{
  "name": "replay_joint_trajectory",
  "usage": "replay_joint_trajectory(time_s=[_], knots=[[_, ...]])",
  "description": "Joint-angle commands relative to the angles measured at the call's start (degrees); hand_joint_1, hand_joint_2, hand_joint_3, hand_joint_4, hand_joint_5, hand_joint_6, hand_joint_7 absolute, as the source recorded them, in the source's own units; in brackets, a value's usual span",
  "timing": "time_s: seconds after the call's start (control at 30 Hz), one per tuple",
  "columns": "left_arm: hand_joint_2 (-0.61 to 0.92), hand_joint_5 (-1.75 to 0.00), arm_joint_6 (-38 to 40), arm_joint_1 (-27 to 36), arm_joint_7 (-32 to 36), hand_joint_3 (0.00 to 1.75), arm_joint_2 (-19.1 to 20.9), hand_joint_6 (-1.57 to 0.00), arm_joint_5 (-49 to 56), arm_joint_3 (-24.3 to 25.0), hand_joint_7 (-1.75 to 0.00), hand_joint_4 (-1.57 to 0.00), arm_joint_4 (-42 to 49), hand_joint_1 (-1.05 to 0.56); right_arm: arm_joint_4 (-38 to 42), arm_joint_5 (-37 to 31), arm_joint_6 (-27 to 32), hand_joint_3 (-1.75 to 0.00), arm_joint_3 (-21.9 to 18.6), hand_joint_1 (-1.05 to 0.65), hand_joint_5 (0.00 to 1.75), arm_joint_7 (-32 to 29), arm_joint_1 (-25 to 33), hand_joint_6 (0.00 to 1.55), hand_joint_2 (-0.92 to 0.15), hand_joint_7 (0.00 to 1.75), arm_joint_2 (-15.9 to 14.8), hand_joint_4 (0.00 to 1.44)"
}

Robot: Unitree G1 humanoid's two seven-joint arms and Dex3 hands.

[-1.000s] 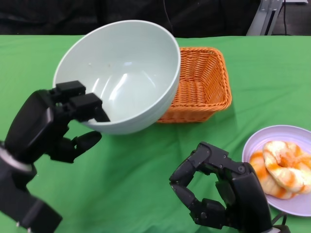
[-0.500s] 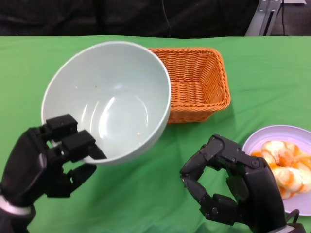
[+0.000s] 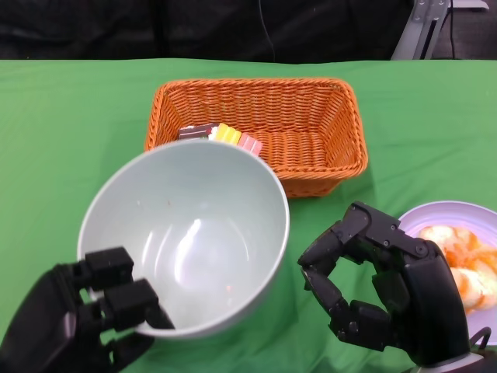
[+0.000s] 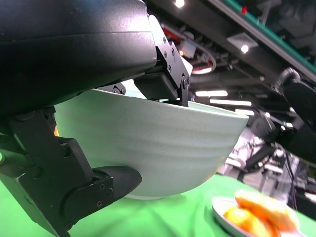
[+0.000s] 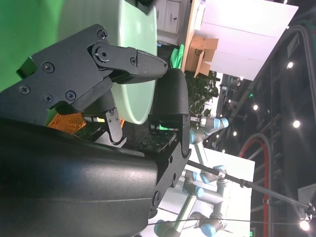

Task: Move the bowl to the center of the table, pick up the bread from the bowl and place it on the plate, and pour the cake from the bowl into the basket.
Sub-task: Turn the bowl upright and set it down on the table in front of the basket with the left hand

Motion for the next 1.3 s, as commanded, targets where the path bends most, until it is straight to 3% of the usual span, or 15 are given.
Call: replay_joint_trajectory(time_s=[0.03,0.13,0.3,0.57,0.67,0.73,0.8,1.03,1.3], knots=[[0.27,-1.65,-1.47,1.16,0.53,1.31,2.66,-0.78,0.5,-1.37,-1.48,-0.83,-0.95,0.06,-1.27,1.09,0.2,-0.91,-0.1,-0.28,1.57,0.18,0.17,0.64,-0.51,1.29,-0.5,0.7],[0.31,-1.65,-2.27,1.67,-0.37,1.19,3.77,-0.76,0.52,-2.81,-1.5,-0.8,-0.73,0.04,-1.88,0.75,0.66,-0.92,0.13,-0.3,1.57,-0.18,0.46,0.65,-0.5,1.29,-0.23,0.71],[0.35,-1.48,-2.25,0.83,-1.16,1.18,4.98,-0.81,1.27,-5.66,-1.41,-0.87,1.03,0.01,-3.23,0.58,1.9,-0.9,0.89,-0.31,1.55,-0.32,1.17,0.65,-0.51,1.28,-0.14,0.72],[0.44,-1.54,1.42,-0.73,-7.47,0.91,5.5,-0.83,-0.01,-9.01,-1.34,-0.83,3.35,0.03,-3.99,0.62,2.25,-0.93,2.13,-0.3,1.56,-0.83,1.68,0.64,-0.49,1.31,0.38,0.7],[0.49,-1.56,4.47,-3.11,-9.74,0.72,4.21,-0.8,1.3,-11.73,-1.37,-0.81,5.23,0.05,-3.98,0.37,2.48,-0.99,2.68,-0.3,1.57,-1.45,1.81,0.64,-0.45,1.32,0.9,0.7],[0.63,-1.66,6.72,-5.03,-9.43,0.49,3.14,-0.73,3.01,-14.07,-1.48,-0.75,6.96,0.01,-4.11,-0.74,2.82,-0.99,3.03,-0.32,1.58,-2.32,2.08,0.65,-0.44,1.32,1.27,0.71],[0.69,-1.73,8.85,-7.17,-7.35,0.39,1.82,-0.68,5.19,-16.79,-1.56,-0.73,9.32,-0.03,-3.87,-1.7,2.35,-0.99,3.34,-0.34,1.59,-3.0,2.11,0.65,-0.45,1.32,1.46,0.71],[0.76,-1.75,14.89,-12.87,-1.76,0.32,-1.52,-0.59,8.68,-25.86,-1.61,-0.65,17.57,-0.04,-3.88,-3.01,1.36,-0.96,3.86,-0.35,1.6,-4.36,2.12,0.65,-0.48,1.33,1.48,0.7],[0.84,-1.75,18.28,-15.45,-0.78,0.32,-2.4,-0.58,6.54,-30.19,-1.6,-0.63,21.71,-0.07,-4.34,-3.54,2.07,-0.92,3.57,-0.36,1.6,-4.96,2.18,0.66,-0.49,1.33,1.29,0.73]])
